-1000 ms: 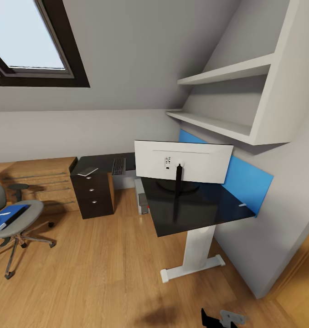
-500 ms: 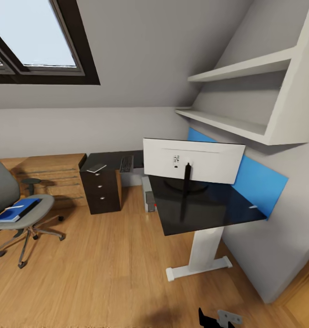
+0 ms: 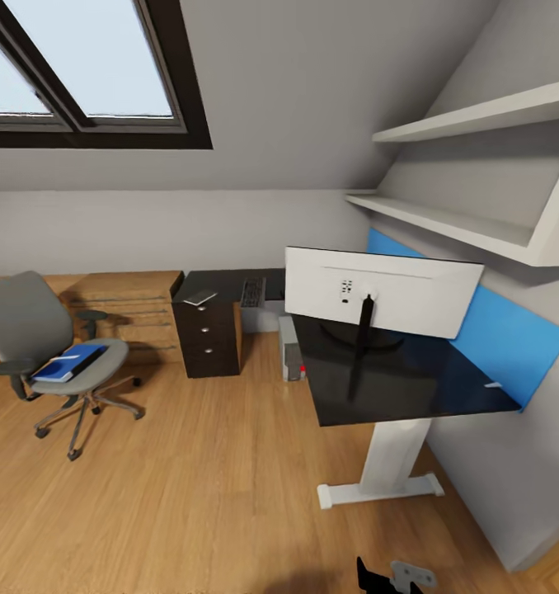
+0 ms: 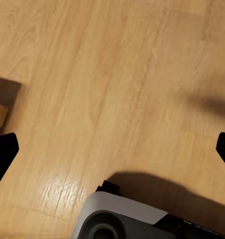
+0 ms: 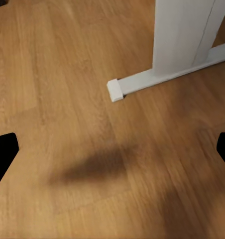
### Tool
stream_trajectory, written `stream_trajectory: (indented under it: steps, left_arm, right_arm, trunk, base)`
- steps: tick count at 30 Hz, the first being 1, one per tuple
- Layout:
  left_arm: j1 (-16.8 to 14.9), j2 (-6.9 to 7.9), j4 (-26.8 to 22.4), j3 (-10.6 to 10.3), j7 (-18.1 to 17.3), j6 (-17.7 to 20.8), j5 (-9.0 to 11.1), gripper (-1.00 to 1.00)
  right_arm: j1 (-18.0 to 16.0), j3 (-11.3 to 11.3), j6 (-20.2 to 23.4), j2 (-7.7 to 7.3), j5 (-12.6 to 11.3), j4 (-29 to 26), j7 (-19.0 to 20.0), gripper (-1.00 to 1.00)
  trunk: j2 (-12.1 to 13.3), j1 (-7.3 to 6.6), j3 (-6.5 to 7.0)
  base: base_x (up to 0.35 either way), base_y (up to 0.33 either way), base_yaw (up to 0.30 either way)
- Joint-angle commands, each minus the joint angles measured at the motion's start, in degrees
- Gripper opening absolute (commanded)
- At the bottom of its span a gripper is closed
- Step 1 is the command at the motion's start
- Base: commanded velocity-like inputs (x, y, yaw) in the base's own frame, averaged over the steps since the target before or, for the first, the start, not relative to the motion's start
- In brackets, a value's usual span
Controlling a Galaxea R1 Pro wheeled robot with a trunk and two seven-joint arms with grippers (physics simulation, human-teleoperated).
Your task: In the bedroom, organize the workspace by keeping the computer under the desk, ensuring the monitor is on the desk, placing the keyboard on the desk next to the monitor, placing the mouse on the desk next to the keyboard, moving the folder from the swivel chair onto the desk next to the mouse, stacking the notebook on top of the folder with the pen on top of the notebook, and positioning the swivel chair next to the desk.
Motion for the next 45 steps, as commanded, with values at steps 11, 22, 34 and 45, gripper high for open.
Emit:
stream_trajectory:
  steps: [11, 22, 34, 45]
  left_arm:
    - [0.0, -0.08, 0.3, 0.0, -0.1, -0.1, 0.3, 1.00]
    - [0.0, -0.24, 0.4, -0.2, 0.0, 0.0, 0.2, 1.00]
    - [0.0, -1.04, -5.7, -0.5, 0.8, 1.7, -0.1, 1.00]
    - [0.0, -1.04, -14.1, -0.4, 0.5, 14.6, 0.1, 1.00]
  right_arm:
    - [-0.1, -0.5, -0.6, 0.91, 0.5, 0.1, -3.0, 1.00]
    - [0.0, -0.7, -2.1, 0.68, -0.6, 0.0, -4.3, 1.00]
    - [0.0, -0.7, -4.1, 1.10, -5.7, 0.1, -7.2, 1.00]
    - [0.0, -0.4, -4.3, 0.57, -5.5, 0.0, -7.2, 1.00]
  trunk:
    - [-0.1, 0.02, 0.13]
    - [-0.1, 0.02, 0.15]
    - [-0.1, 0.02, 0.32]
    - [-0.1, 0.02, 0.23]
  base:
    - [0.000, 0.000, 0.089]
    - [0.000, 0.000, 0.091]
    - [0.000, 0.000, 0.253]
    - [0.000, 0.000, 0.267]
